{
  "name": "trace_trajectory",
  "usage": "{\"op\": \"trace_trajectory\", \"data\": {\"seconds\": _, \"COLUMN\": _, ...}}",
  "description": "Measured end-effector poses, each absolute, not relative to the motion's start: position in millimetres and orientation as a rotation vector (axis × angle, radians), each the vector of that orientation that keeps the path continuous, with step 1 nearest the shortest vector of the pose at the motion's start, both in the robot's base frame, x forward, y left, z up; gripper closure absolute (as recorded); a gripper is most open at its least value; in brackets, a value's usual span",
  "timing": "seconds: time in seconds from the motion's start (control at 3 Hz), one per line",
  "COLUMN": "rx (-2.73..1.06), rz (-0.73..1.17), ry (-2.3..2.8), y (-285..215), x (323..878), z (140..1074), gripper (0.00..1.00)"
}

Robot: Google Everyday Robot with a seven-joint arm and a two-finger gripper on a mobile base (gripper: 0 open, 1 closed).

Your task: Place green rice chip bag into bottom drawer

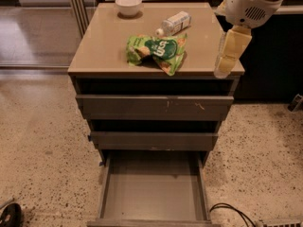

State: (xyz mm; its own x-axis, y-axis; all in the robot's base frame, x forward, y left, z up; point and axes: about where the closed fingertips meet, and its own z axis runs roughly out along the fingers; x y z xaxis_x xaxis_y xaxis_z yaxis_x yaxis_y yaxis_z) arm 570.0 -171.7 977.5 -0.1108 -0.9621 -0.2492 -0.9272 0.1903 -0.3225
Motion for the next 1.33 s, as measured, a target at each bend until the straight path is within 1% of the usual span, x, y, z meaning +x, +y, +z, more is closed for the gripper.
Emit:
{"op": "trace_trajectory", "data": {"seconds": 0.67, "rx": -1.789, "rz": -0.09, "ry": 2.092, "y": -142, "x": 650, "z": 930, "gripper": 0.0}}
{"op": "trace_trajectory", "data": {"seconds": 1.33, "rx": -1.759, "rz": -0.065, "ry": 2.092, "y": -142, "x": 652, "z": 927, "gripper": 0.0}}
